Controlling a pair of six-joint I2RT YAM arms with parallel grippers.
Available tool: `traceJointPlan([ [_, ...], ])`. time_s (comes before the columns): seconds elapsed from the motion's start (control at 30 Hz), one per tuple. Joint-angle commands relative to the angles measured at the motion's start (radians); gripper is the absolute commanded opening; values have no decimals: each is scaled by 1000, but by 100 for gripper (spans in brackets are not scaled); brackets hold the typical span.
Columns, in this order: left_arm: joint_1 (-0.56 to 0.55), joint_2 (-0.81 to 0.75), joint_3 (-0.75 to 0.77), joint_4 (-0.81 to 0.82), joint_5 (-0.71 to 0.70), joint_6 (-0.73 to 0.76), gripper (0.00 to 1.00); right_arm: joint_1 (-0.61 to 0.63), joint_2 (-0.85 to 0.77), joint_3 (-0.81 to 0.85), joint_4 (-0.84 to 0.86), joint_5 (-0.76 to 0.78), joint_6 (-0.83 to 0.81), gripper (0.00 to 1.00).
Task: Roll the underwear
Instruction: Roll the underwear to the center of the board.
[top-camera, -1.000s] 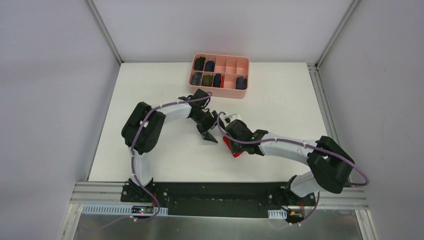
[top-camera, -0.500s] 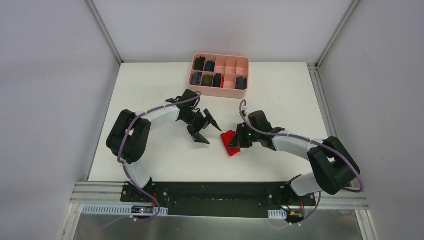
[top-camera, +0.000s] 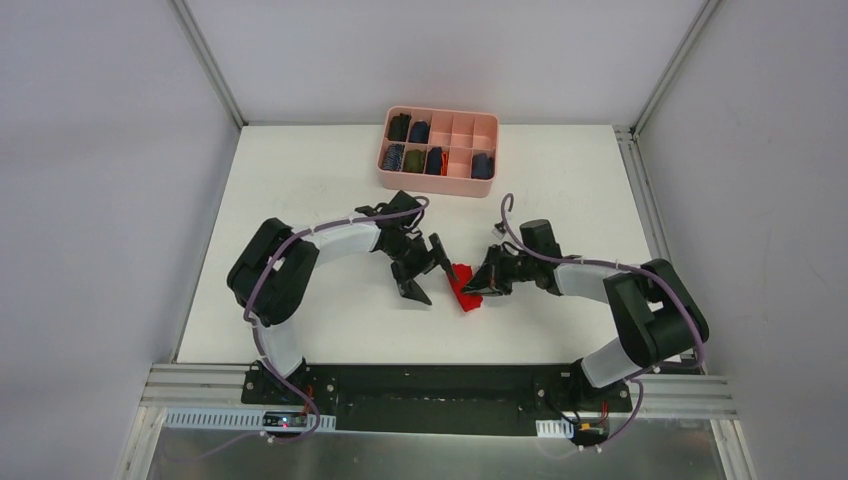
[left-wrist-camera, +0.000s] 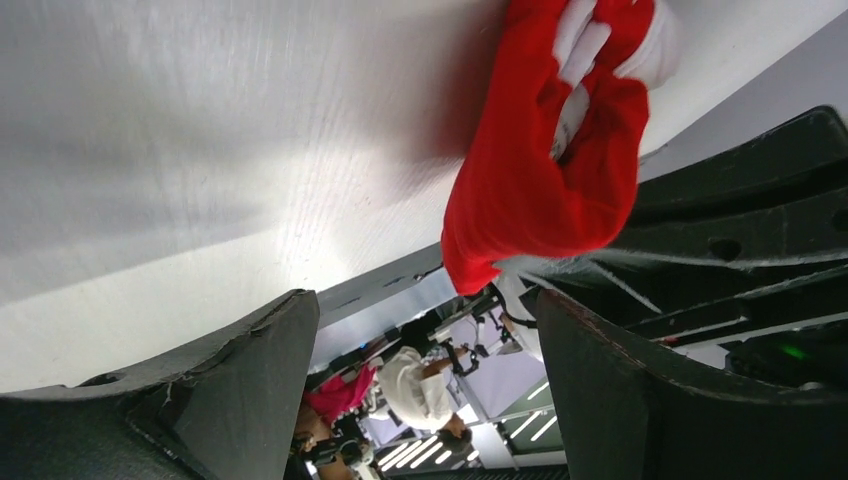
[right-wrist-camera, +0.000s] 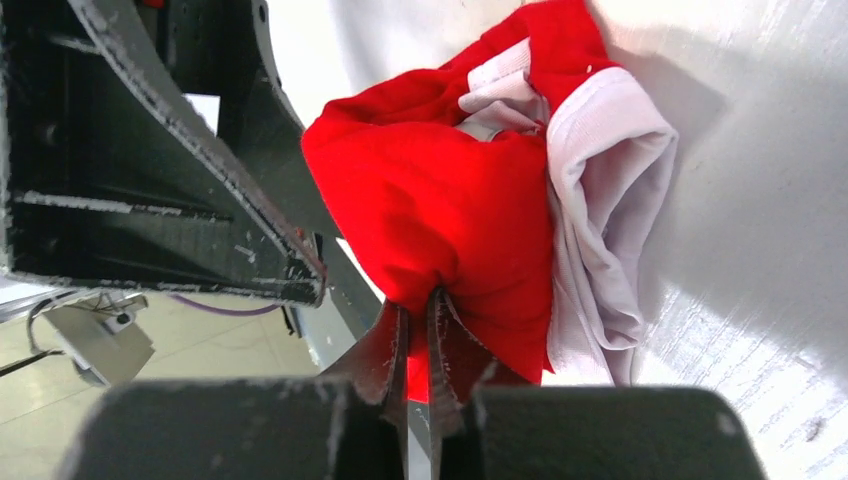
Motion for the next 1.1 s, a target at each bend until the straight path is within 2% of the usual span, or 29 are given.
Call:
traceJointPlan([
  [0.0, -9, 31, 70, 26, -34, -6, 81, -20, 26, -14, 36, -118, 22, 0],
  [0.3, -28, 88, 122, 50, -55, -8, 78, -39, 26, -35, 36, -125, 19, 0],
  [0.57, -60, 153, 173, 50, -59, -11, 67, -40, 29, -39, 36, -121, 19, 0],
  [0.7, -68, 182, 192, 50, -62, -8, 53, -40, 28, -39, 35, -114, 20, 0],
  [0.8, -71, 202, 193, 49, -53, -13, 36, -41, 22, -34, 30, -109, 24, 0],
  [0.93, -76, 194, 197, 49, -40, -7, 0, -41, -1, -18, -5, -80, 20, 0],
  [1.0, -76, 195, 195, 48, -27, -2, 0, -40, -21, -1, -53, -51, 3, 1],
  [1.07, -76, 193, 186, 40, -14, -1, 0, -38, -57, 22, -146, -6, -31, 15],
])
